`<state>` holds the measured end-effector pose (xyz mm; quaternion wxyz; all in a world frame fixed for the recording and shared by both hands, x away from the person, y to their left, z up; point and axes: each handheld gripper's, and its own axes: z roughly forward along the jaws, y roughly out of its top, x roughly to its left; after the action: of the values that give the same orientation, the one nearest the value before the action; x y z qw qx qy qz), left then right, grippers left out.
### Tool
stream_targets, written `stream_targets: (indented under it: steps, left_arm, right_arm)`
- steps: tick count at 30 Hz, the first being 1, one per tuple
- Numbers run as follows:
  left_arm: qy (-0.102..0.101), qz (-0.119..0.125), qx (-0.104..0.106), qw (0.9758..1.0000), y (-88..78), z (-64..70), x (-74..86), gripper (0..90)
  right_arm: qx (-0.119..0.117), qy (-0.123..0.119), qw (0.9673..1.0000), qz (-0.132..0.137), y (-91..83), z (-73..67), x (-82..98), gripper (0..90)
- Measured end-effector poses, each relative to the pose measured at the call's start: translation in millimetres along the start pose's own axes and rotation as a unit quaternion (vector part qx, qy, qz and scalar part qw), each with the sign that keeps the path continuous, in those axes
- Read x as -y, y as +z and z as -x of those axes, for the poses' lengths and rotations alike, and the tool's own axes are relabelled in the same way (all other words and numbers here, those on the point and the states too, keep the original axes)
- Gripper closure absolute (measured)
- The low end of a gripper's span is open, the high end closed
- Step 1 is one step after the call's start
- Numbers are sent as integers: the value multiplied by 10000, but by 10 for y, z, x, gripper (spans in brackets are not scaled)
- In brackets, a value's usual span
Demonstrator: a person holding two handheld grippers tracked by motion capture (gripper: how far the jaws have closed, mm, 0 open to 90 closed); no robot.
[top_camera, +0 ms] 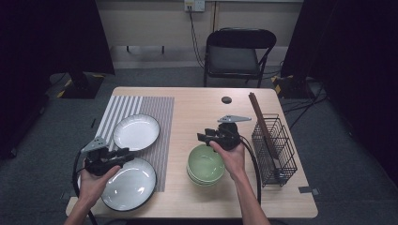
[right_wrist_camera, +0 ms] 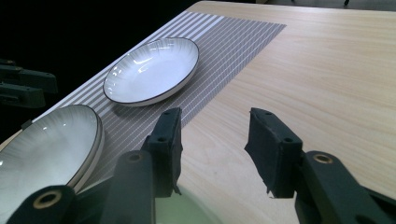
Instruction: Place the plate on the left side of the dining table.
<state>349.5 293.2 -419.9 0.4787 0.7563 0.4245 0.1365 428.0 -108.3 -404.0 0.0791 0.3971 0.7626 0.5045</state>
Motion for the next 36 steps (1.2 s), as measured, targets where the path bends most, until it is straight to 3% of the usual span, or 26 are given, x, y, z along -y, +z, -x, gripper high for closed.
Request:
stream_targets:
  steps: [6,7,12,15,17,31,36]
  left_arm:
    - [54,-19,321,9995,233,159,-67,591]
    - [125,-8,489,9987,302,219,-100,602]
    - [218,56,690,9974,434,367,-193,632]
    - [386,118,949,9947,564,482,-281,637]
    - [354,184,1185,9922,637,535,-320,685]
    - [376,138,1682,9849,969,849,-579,677]
    - [606,-122,1544,9861,1059,946,-620,683]
  right_arm:
    - [-68,97,9999,28,-110,27,127,598]
    - [-91,86,9999,84,-149,14,141,636]
    - [-141,-13,9999,73,-195,-27,192,636]
    - [-173,-19,9998,44,-191,-33,237,667]
    - [-114,-85,9999,79,-198,-39,247,708]
    - [-233,-99,9995,184,-219,-14,234,777]
    - [-277,-35,9994,194,-219,7,242,783]
